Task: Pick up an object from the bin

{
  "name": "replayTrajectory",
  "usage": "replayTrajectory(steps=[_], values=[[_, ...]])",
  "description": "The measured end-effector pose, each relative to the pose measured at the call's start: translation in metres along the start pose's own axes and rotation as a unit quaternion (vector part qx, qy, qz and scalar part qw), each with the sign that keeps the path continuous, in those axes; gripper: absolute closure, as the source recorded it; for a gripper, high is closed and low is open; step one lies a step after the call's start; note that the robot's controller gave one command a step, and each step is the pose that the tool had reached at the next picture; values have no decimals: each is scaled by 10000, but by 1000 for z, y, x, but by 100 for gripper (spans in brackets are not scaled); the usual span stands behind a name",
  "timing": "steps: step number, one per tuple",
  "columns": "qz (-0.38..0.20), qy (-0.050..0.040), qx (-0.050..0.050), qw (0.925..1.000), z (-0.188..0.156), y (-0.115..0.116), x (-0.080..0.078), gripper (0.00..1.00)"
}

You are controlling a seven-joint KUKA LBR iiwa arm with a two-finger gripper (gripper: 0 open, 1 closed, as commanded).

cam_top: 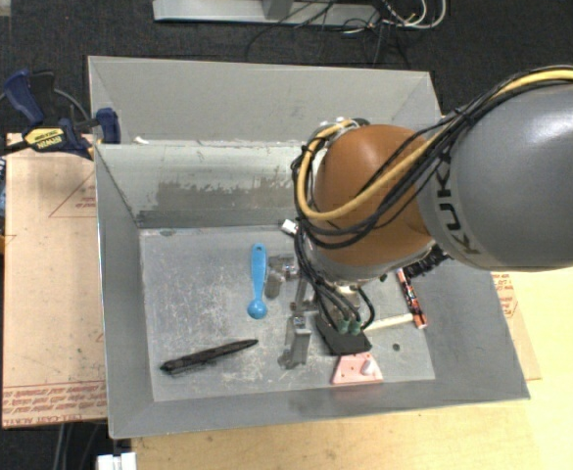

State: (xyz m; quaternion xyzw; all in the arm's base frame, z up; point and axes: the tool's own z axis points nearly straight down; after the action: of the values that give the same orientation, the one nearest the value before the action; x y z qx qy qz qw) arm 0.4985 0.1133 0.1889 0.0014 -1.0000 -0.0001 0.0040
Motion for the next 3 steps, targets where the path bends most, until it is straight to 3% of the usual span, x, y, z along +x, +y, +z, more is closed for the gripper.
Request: replayTrajectory(steps=[1, 2, 3], values=[[19, -39, -5, 10000, -4, -1, -2, 0], [-246, -30, -14, 9997, 105, 62, -14, 0], [-251, -28, -7, 9997, 54, 64, -12, 0]])
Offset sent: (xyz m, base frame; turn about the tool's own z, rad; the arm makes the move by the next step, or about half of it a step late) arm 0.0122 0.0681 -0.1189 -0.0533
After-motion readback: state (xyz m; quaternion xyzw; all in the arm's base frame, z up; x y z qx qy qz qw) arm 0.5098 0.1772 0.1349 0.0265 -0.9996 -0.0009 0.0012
